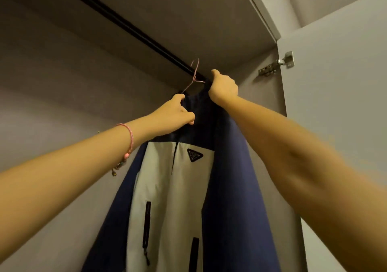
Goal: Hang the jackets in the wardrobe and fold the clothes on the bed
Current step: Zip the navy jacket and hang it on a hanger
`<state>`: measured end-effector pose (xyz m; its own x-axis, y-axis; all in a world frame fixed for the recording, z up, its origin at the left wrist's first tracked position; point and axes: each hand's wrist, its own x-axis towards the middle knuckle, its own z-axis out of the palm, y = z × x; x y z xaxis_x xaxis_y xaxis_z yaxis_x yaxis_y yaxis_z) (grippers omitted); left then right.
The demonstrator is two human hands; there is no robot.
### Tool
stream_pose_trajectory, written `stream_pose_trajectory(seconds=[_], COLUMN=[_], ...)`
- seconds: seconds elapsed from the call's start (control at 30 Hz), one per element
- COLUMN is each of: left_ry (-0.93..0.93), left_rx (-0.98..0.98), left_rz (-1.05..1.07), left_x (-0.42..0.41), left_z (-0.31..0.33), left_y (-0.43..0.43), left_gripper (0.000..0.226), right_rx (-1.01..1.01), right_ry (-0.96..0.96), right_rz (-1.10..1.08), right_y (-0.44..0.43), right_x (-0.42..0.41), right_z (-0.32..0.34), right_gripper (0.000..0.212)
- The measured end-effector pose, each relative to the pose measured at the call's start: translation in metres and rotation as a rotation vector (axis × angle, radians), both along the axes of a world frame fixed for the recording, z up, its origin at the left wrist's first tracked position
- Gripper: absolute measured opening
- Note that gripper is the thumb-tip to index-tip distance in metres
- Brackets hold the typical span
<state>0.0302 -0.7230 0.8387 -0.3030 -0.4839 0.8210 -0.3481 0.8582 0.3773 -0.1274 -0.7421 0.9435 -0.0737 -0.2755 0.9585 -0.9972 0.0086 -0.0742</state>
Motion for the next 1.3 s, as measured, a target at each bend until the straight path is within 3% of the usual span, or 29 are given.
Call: stream_pose_trajectory(seconds=[0.27, 0.47, 0.63, 0.87, 1.03, 1.1, 1.2, 1.3], left_ry=[-0.058, -0.080, -0.125, -0.075, 0.025, -0.053, -0.212, -0.219], left_rx=[0.010, 0.008, 0.002, -0.047, -0.075, -0.028, 0.252, 0.502], left_rz=[-0.006, 0.028, 0.040, 0.025, 0.047, 0.103, 0.193, 0.052], left_x=[0.005, -0.009, -0.020, -0.028, -0.049, -0.064, -0.087, -0.112], left_z=[-0.018, -0.040, -0.047, -0.071, -0.105, -0.128, -0.180, -0.252], left_y=[-0.035, -0.069, -0.086, -0.096, -0.102, -0.113, -0.137, -0.140], left_gripper=[0.052, 0.032, 0.029, 0.025, 0.024, 0.034, 0.076, 0.093], right_rx=[0.069, 0.153, 0.284, 0.190, 0.185, 0.265, 0.508, 0.766], right_ry=[0.295, 0.270, 0.307, 0.189, 0.258, 0.385, 0.511, 0.603], right_rz=[-0.343, -0.503, -0.562, -0.502, -0.613, -0.579, -0.527, -0.551], right_y=[-0.044, -0.058, -0.057, -0.064, -0.052, -0.039, -0.007, 0.033], right_x=[-0.043, -0.098, -0.110, -0.104, -0.103, -0.097, -0.086, -0.091], right_z=[-0.027, -0.030, -0.017, -0.031, -0.078, -0.116, -0.189, -0.260], right_gripper=[0.042, 0.038, 0.044, 0.043, 0.051, 0.057, 0.064, 0.075])
